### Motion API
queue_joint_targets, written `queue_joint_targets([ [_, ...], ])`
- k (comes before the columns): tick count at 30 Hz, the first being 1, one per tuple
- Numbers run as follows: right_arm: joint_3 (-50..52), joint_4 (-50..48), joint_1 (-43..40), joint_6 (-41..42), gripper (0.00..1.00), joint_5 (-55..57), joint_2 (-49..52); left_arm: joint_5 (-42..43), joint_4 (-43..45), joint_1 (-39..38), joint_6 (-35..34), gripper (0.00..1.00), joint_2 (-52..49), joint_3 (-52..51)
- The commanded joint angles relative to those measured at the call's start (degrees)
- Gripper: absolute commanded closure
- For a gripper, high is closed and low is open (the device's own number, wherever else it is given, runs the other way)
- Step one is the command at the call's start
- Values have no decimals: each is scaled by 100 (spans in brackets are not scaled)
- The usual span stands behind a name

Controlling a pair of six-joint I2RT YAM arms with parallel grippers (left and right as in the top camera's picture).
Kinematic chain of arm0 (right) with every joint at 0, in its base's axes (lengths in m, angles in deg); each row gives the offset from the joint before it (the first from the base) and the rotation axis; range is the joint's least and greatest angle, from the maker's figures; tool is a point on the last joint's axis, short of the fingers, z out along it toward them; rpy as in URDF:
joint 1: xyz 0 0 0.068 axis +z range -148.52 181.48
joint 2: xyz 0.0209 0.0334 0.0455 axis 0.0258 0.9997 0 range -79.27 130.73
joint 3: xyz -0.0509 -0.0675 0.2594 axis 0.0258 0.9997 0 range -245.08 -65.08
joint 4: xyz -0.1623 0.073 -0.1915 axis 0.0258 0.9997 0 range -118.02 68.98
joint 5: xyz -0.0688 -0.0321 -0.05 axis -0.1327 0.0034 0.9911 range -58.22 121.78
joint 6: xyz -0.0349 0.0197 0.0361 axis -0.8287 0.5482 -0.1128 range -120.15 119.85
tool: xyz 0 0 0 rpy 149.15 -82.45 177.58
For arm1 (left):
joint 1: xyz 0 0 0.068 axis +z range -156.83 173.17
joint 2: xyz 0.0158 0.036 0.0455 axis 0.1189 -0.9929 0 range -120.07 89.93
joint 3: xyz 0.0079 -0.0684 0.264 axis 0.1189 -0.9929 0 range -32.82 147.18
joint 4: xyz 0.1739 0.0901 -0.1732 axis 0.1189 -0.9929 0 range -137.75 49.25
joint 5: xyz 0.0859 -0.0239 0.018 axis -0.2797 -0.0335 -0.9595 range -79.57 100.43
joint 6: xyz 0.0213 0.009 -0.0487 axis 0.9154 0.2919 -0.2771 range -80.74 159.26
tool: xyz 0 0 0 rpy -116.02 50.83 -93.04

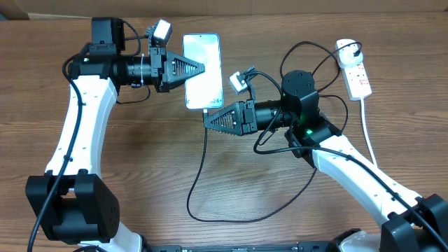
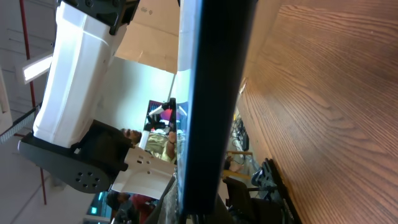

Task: Plug charger to phone and switch on socket
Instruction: 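Push the USB-C plug into the phone's bottom port with the right gripper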

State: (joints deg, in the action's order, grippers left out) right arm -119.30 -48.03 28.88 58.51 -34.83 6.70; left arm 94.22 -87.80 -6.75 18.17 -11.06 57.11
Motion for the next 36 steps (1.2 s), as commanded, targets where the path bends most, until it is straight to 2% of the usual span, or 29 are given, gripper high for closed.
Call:
queue_joint_targets([
  [1,-103,-59,-15,33,96,17,-79,289,13,-11,-35,96,22,13],
  [36,-103,-98,-15,186,96,103,-79,328,-81,-11,57,96,22,13],
])
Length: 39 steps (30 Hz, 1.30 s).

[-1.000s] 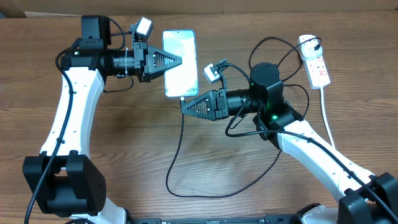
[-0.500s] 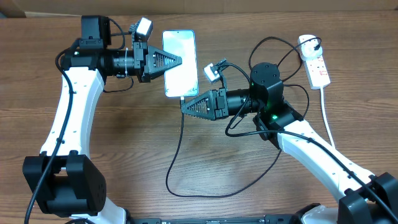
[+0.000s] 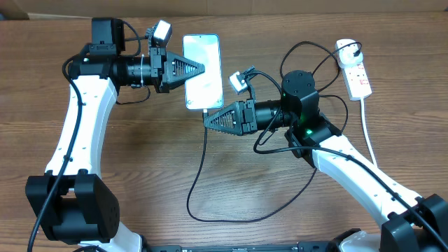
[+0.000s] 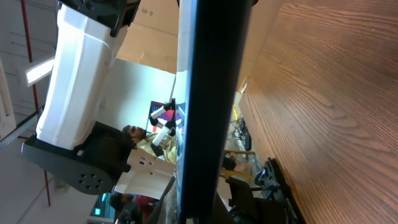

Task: Plug charger to phone and switch on socket
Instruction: 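Push the USB-C plug into the phone's bottom port with the right gripper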

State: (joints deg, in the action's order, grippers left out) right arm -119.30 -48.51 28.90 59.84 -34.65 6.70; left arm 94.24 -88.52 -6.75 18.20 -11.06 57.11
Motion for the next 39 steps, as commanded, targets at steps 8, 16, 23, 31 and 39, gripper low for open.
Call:
queue_joint_targets([
  [8,-103,-157,-17,155,96,59,-79,328,-26,-11,138,96,22,13],
  [16,-103,-155,-17,153,96,44,-79,332,-46,-11,133,96,22,13],
  [23,-103,-157,-85,155,96,131,-79,581,-48,-11,138,96,22,13],
  [31,-103,-179,-195,286,96,133,-79,575,-129,-11,179,96,22,13],
  [39,-103,-177,-192,393,96,310,-79,562,-131,-17,179,96,22,13],
])
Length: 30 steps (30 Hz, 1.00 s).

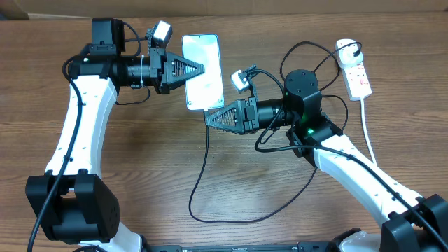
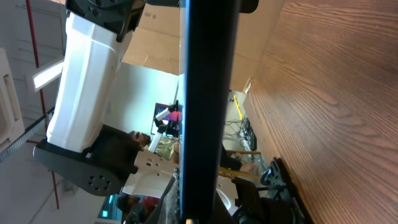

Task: Plug charger to phone and switch on socket
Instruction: 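Push the USB-C plug into the phone's bottom port with the right gripper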

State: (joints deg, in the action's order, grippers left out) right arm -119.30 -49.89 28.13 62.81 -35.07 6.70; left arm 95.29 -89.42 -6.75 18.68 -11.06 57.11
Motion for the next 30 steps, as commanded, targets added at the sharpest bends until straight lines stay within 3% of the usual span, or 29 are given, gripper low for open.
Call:
queue_joint_targets([
  [1,-103,-42,-116,118,96,391,-79,457,-42,-22,129,96,22,13],
  [30,-103,-37,-118,68,96,940,-79,474,-426,-98,133,96,22,13],
])
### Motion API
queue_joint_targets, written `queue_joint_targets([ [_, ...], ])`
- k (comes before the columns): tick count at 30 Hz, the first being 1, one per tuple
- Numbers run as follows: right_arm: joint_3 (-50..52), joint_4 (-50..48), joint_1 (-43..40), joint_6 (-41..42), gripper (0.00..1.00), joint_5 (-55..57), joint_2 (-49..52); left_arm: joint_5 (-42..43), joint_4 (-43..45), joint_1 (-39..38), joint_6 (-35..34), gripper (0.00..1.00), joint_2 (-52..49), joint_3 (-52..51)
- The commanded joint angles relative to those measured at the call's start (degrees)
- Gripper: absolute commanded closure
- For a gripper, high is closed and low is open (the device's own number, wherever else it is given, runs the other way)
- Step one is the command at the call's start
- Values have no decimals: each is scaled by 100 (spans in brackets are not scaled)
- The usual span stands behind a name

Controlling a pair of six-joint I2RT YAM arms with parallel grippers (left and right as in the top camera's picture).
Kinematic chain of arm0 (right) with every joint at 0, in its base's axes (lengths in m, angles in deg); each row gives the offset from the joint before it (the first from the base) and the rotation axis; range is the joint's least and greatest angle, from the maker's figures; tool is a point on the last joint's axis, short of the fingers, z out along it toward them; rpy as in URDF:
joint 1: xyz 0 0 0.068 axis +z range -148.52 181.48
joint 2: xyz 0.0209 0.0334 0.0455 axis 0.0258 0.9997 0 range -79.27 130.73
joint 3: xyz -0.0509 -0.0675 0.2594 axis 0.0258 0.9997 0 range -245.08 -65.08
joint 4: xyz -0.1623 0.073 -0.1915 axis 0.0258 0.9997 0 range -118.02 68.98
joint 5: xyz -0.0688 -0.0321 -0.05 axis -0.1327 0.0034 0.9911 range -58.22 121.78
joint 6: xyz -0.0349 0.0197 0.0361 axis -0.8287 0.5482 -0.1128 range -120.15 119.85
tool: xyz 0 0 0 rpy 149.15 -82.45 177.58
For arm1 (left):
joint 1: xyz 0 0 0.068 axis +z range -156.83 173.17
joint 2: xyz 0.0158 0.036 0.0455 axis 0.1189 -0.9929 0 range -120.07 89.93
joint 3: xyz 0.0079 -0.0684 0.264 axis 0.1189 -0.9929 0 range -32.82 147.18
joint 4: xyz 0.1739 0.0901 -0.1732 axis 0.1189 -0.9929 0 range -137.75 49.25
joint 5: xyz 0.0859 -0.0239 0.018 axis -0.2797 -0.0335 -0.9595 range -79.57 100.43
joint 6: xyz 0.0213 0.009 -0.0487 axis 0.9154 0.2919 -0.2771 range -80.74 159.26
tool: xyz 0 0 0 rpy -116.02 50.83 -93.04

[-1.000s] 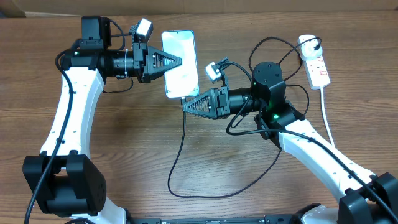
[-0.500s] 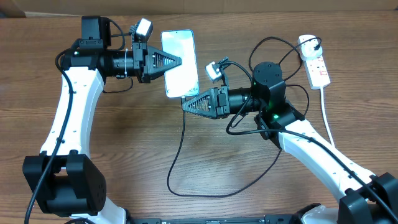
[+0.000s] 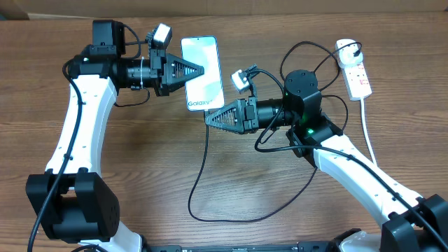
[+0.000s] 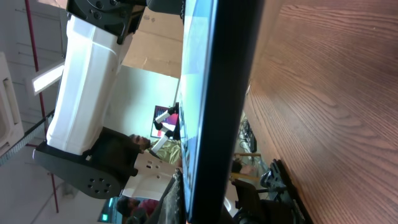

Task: Plug charger to phone and switch on socket
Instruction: 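Push the USB-C plug into the phone's bottom port with the right gripper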

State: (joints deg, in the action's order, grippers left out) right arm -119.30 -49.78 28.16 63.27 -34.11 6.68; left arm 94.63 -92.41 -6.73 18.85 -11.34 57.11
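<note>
The phone (image 3: 207, 87) is held off the table with its screen up, and the word Galaxy shows at its lower end. My left gripper (image 3: 202, 68) is shut on its left edge. At the phone's lower end my right gripper (image 3: 208, 117) is shut on the charger plug, which its fingers hide. From there the black cable (image 3: 198, 175) drops and loops over the table. In the right wrist view the phone (image 4: 217, 93) is a dark edge-on band with a strip of lit screen. The white socket strip (image 3: 358, 78) lies at the far right; its switch state is too small to tell.
A white plug (image 3: 348, 47) sits in the strip's far end and a white lead (image 3: 367, 126) runs down the right side. Black cable loops lie around the right arm's base (image 3: 301, 91). The wooden table (image 4: 323, 93) shows beside the phone.
The word Galaxy has come up on the phone's screen. The phone sits slightly further left and more tilted, so the right wrist view shows a strip of its lit face. Both grippers hold as before.
At every earlier moment my left gripper held the phone up and my right gripper was shut at its lower end, with the cable hanging below. The arms shifted only slightly. The screen was plain white then, and now it shows Galaxy.
</note>
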Motion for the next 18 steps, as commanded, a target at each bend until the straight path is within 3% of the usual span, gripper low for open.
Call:
queue_joint_targets([
  [1,-103,-48,-120,22,96,844,-76,540,-127,-101,116,96,50,13],
  [18,-103,-48,-120,133,96,977,-76,560,-170,-118,398,96,50,13],
])
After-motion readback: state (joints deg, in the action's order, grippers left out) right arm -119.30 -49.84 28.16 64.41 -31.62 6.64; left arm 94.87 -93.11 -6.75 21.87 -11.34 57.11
